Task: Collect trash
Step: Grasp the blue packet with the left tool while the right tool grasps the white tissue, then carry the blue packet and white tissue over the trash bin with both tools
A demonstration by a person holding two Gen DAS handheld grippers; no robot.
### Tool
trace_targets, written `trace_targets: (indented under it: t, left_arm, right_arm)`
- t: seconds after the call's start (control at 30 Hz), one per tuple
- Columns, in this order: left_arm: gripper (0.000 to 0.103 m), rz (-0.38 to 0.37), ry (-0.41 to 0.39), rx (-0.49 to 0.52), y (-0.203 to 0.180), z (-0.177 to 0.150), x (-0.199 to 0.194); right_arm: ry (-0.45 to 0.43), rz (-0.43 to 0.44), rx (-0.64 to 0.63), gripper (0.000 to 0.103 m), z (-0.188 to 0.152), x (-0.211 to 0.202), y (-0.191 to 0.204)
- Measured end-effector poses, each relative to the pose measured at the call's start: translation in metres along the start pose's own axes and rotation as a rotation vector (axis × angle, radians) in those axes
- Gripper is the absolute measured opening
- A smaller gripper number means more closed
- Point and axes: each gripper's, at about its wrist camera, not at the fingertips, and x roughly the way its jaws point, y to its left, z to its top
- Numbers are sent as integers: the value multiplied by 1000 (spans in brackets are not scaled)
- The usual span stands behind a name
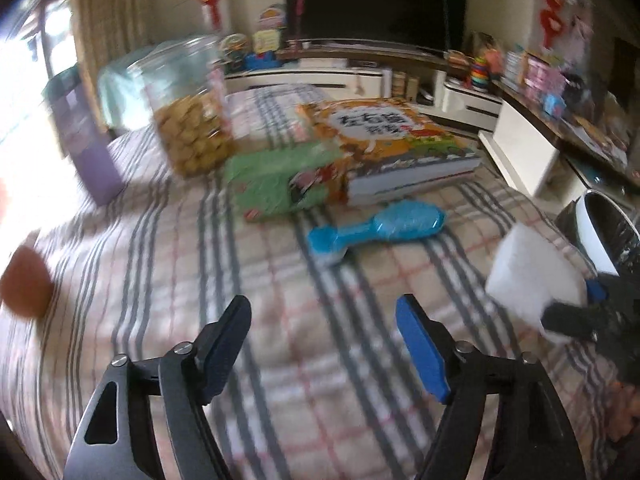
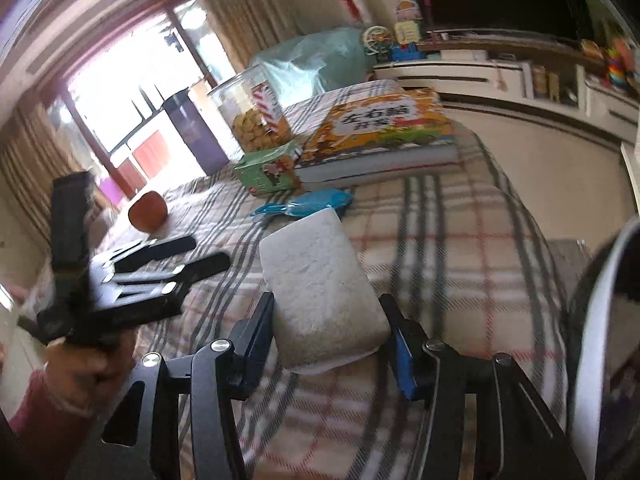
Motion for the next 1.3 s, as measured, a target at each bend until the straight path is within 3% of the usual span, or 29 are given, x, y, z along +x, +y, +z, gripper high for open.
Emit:
trace_targets:
  t: [0.33,0.5,0.57,0.63,0.73,0.8,1.3]
  left_arm:
    - [76,-7,29,200,-17,33,52]
    - [75,-73,38,213,-17,42,70]
    - [63,-122,53,204,-16,43,76]
    - [39,-170,62,198,-17,44,76]
    - [19,-174,64,213,-22,42,73]
    - [18,-161,63,211,-26,38,65]
    - [18,-143,89,-188,-23,-70,-49]
  right_arm:
    - [1,16,52,53,-4,5,-9]
    - [6,6,46,53,-6,7,-9]
    - [5,4,47,53,-6,7,-9]
    - [3,-1,46,53,-7,7,-8]
    - [-4,-9,45,53,-7,5,-7]
    - [-12,-17,45,53,-8,3,-7]
    - [-28,-15,14,52,-41,-38,4]
